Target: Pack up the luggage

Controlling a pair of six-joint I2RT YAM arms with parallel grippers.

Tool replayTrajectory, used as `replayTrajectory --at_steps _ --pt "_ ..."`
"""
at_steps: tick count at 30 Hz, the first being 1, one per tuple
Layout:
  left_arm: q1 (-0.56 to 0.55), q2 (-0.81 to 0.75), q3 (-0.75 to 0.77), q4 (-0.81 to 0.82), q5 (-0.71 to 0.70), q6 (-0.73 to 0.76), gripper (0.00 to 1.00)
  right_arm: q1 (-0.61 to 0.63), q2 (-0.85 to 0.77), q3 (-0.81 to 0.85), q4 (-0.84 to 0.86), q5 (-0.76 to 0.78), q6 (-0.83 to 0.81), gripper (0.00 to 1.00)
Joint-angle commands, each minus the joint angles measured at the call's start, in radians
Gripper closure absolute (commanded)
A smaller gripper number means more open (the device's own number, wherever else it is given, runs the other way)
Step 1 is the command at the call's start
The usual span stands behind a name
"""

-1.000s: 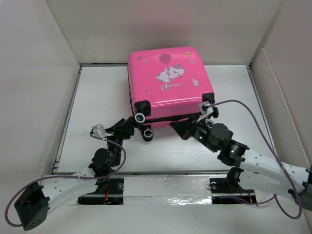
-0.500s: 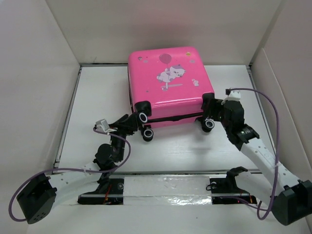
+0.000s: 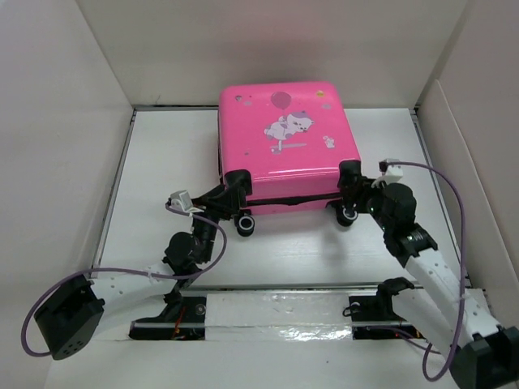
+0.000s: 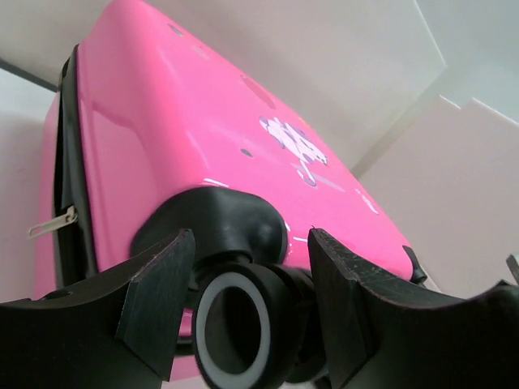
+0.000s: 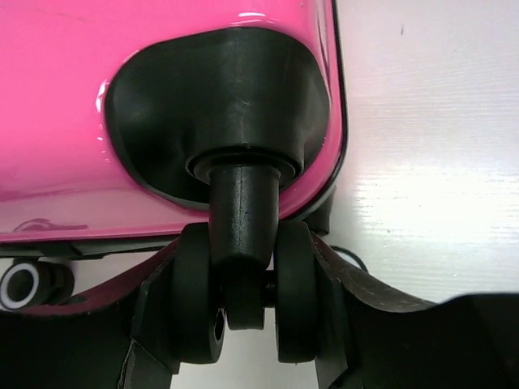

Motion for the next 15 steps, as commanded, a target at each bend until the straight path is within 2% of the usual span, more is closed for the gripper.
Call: replayTrajectory --at_steps 1,3,5,7,8,10,11,13,15 --pt "-0.004 0.049 0.045 0.038 0.05 0.029 0.46 -0.028 -0.207 -0.053 -0.107 0.049 0.014 0.99" --pt "0.006 0.074 0.055 0.055 0.07 0.023 0.46 -0.028 -0.339 -0.085 -0.17 0.039 0.03 0.99" --pt "0.006 0.114 0.065 0.07 0.08 0.014 0.46 -0.037 -0.401 -0.091 -0.225 0.011 0.042 0.96" --pt "0.006 0.138 0.073 0.09 0.099 0.006 0.46 -0.037 -0.447 -0.085 -0.251 -0.006 0.051 0.88" --pt "0.006 0.141 0.078 0.09 0.105 0.004 0.46 -0.037 -0.452 -0.08 -0.264 0.0 0.056 0.61" --pt "0.006 0.14 0.084 0.086 0.12 0.003 0.46 -0.025 -0.455 -0.064 -0.258 0.031 0.064 0.3" --pt "0.006 0.137 0.085 0.084 0.125 0.001 0.46 -0.025 -0.452 -0.05 -0.261 0.048 0.059 0.11" --pt "0.006 0.123 0.087 0.069 0.128 0.0 0.46 -0.025 -0.441 0.024 -0.282 0.082 0.019 0.03" --pt "0.006 0.115 0.087 0.055 0.13 -0.008 0.46 -0.025 -0.436 0.08 -0.294 0.094 -0.019 0.0"
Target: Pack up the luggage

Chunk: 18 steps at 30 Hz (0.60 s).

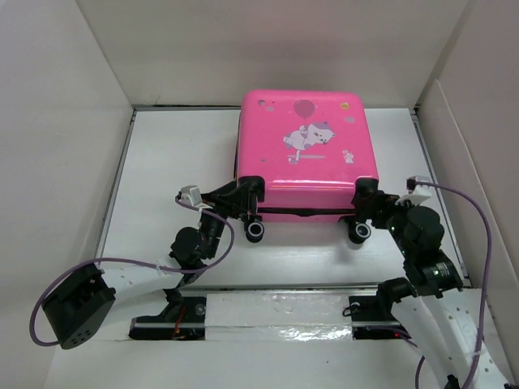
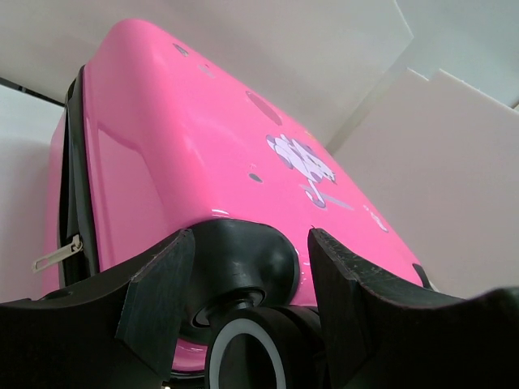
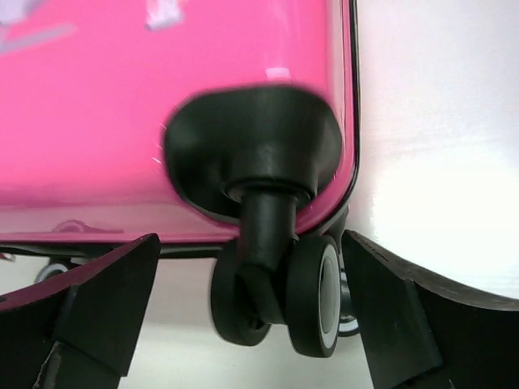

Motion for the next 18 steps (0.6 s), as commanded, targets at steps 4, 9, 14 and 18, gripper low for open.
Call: replayTrajectory --at_steps 4,9,14,18 --pt "0.009 -0.011 0.027 -0.015 0.019 -0.014 0.46 0.011 0.038 0.21 0.084 -0.165 -0.1 0.15" --pt "0.009 0.006 0.034 -0.01 0.026 -0.018 0.46 0.138 0.288 0.103 0.573 -0.682 0.009 0.84" --pt "0.009 0.006 0.041 -0.027 0.034 -0.024 0.46 0.389 0.509 0.223 0.594 -0.684 -0.191 0.59" --pt "0.009 0.004 0.044 -0.032 0.031 -0.029 0.46 0.561 0.636 0.343 0.526 -0.583 -0.431 0.31"
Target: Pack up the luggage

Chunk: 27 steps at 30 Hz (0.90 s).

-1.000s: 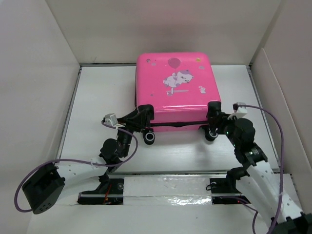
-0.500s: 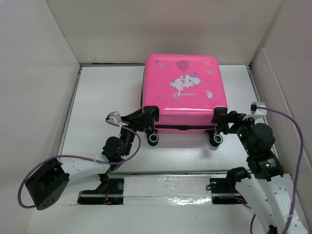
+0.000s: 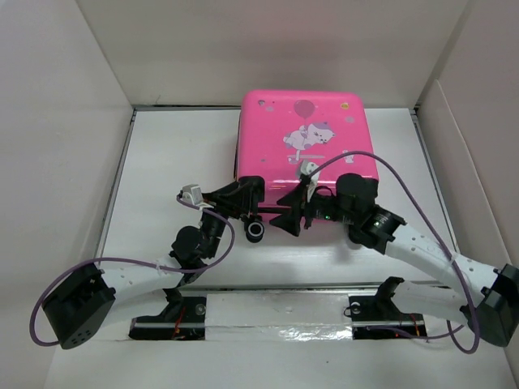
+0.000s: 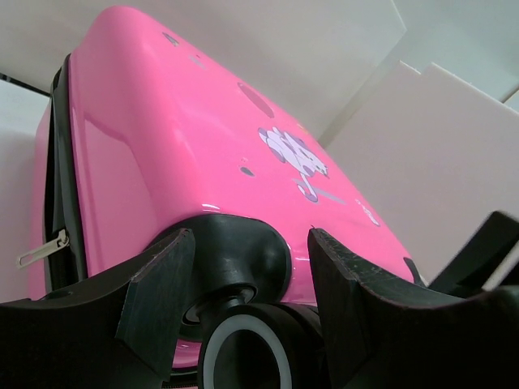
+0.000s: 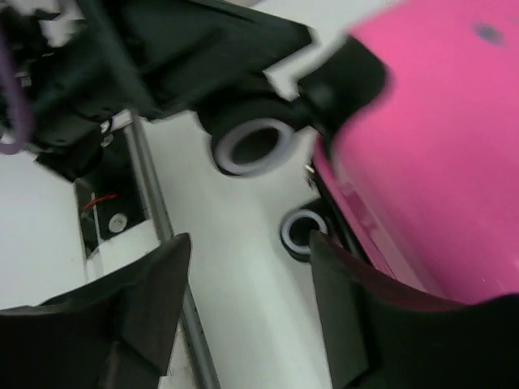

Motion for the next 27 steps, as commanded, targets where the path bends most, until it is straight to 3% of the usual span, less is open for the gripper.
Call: replayTrajectory --at_steps 1,3,9,17,27 --pt "0.007 0.005 0.037 -0.009 0.006 0.001 0.46 0.107 0.032 0.124 0.085 0.031 -0.224 0.28" --pt "0.007 0.005 0.038 -0.009 0.006 -0.004 0.46 0.107 0.087 0.128 0.138 0.082 -0.241 0.22" --pt "0.007 -0.007 0.04 -0.027 0.008 -0.004 0.46 0.116 0.243 0.219 0.1 0.105 -0.287 0.21" --pt "0.007 -0.021 0.032 -0.03 0.002 -0.004 0.46 0.156 0.311 0.274 0.096 0.131 -0.304 0.21" --pt "0.007 -0.024 0.027 -0.029 -0.004 -0.001 0.46 0.175 0.363 0.286 0.093 0.113 -0.292 0.35"
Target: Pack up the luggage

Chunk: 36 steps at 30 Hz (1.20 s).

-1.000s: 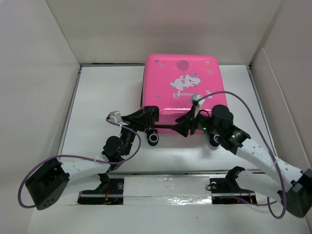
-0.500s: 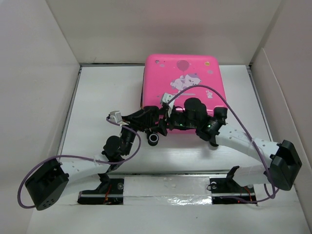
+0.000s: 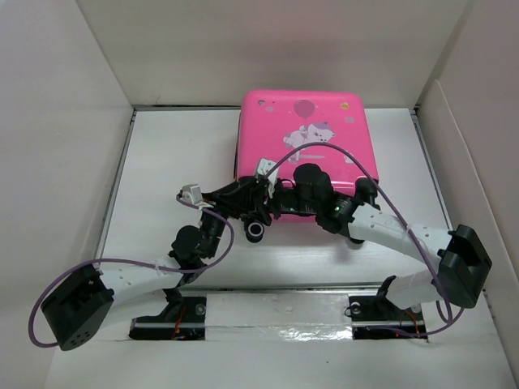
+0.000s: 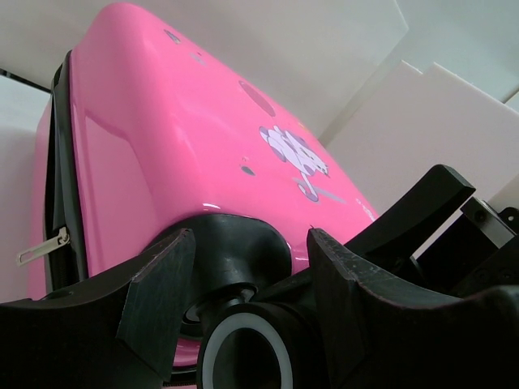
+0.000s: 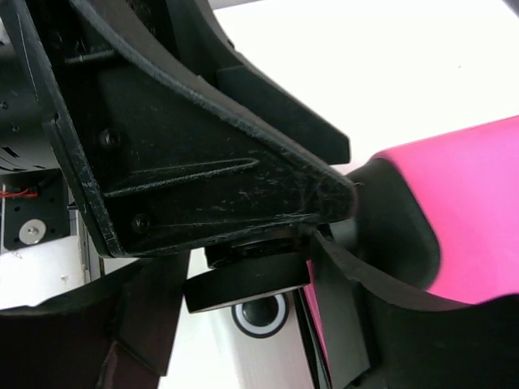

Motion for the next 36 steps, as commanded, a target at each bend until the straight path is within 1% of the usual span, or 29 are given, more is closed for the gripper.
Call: replayTrajectory --at_steps 1,2,5,6,7,9,11,14,15,16,17,18,19,20,21,23,24,25,26,27,28,29,30,31,32,33,34,35,36 --pt "0.004 -0.015 0.024 -0.003 -0.01 0.014 0.46 0.011 0.006 0.047 0.033 -0.004 -0.009 0.37" --pt "0.004 -0.015 0.024 -0.003 -0.013 0.016 0.46 0.011 0.006 0.042 0.033 -0.004 -0.009 0.38" --pt "0.004 -0.019 0.024 -0.004 -0.016 0.022 0.46 0.011 0.003 0.034 0.036 -0.007 -0.011 0.5" --pt "0.004 -0.021 0.024 -0.006 -0.016 0.024 0.46 0.011 -0.001 0.031 0.039 -0.007 -0.008 0.55" --pt "0.004 -0.027 0.024 -0.009 -0.019 0.028 0.46 0.011 -0.003 0.031 0.042 -0.006 -0.005 0.55" --pt "0.004 -0.041 0.024 -0.03 -0.027 0.036 0.46 0.011 -0.007 0.028 0.054 -0.003 0.004 0.61" --pt "0.004 -0.079 0.021 -0.058 -0.047 0.051 0.46 0.011 -0.014 0.031 0.056 -0.006 0.012 0.63" --pt "0.004 -0.179 0.004 -0.173 -0.122 0.062 0.36 0.011 -0.015 0.033 0.062 -0.01 0.029 0.65" --pt "0.004 -0.214 -0.002 -0.279 -0.16 0.036 0.31 0.0 -0.015 0.031 0.069 -0.013 0.038 0.66" --pt "0.004 -0.29 -0.021 -0.327 -0.23 0.021 0.3 0.0 -0.015 0.027 0.077 -0.018 0.046 0.66" --pt "0.018 -0.335 -0.033 -0.378 -0.248 0.005 0.3 -0.009 -0.015 0.024 0.086 -0.027 0.053 0.67" --pt "0.027 -0.375 -0.048 -0.464 -0.249 -0.025 0.41 -0.009 -0.015 0.022 0.1 -0.033 0.069 0.67" --pt "0.036 -0.451 -0.085 -0.492 -0.222 -0.033 0.5 -0.009 -0.017 0.017 0.111 -0.039 0.076 0.67" --pt "0.046 -0.484 -0.1 -0.524 -0.205 -0.045 0.57 -0.021 -0.018 0.008 0.12 -0.051 0.083 0.67" --pt "0.046 -0.51 -0.117 -0.585 -0.188 -0.068 0.69 -0.031 -0.021 0.004 0.14 -0.053 0.09 0.67" --pt "0.046 -0.53 -0.171 -0.595 -0.13 -0.11 0.77 -0.04 -0.026 -0.006 0.157 -0.061 0.115 0.67" --pt "0.046 -0.517 -0.185 -0.578 -0.102 -0.123 0.83 -0.04 -0.027 -0.006 0.166 -0.068 0.121 0.68" --pt "0.032 -0.463 -0.196 -0.552 -0.047 -0.133 0.84 -0.049 -0.027 -0.007 0.169 -0.072 0.132 0.68" --pt "0.017 -0.42 -0.206 -0.515 -0.035 -0.128 0.85 -0.049 -0.029 -0.007 0.174 -0.073 0.135 0.68" --pt "-0.04 -0.377 -0.203 -0.448 -0.039 -0.121 0.84 -0.049 -0.03 -0.009 0.178 -0.075 0.138 0.68" --pt "-0.075 -0.274 -0.181 -0.417 -0.094 -0.107 0.84 -0.049 -0.032 -0.009 0.178 -0.076 0.142 0.68" --pt "-0.112 -0.213 -0.164 -0.382 -0.129 -0.072 0.82 -0.049 -0.032 -0.009 0.18 -0.078 0.144 0.68" --pt "-0.146 -0.16 -0.141 -0.335 -0.171 -0.056 0.77 -0.049 -0.034 -0.009 0.184 -0.078 0.144 0.68" --pt "-0.201 -0.05 -0.118 -0.313 -0.241 -0.044 0.73 -0.049 -0.035 -0.007 0.185 -0.078 0.144 0.69" --pt "-0.218 0.005 -0.08 -0.282 -0.27 -0.033 0.69 -0.049 -0.037 -0.006 0.185 -0.081 0.161 0.69" --pt "-0.227 0.046 -0.069 -0.206 -0.295 -0.027 0.63 -0.049 -0.038 -0.007 0.185 -0.081 0.176 0.69" --pt "-0.227 0.116 -0.065 -0.16 -0.298 -0.025 0.6 -0.049 -0.038 -0.007 0.186 -0.081 0.179 0.7" --pt "-0.227 0.149 -0.071 -0.101 -0.304 -0.019 0.58 -0.049 -0.04 -0.007 0.186 -0.085 0.179 0.7" --pt "-0.227 0.175 -0.071 -0.01 -0.311 0.004 0.56 -0.049 -0.04 -0.006 0.189 -0.087 0.181 0.7"
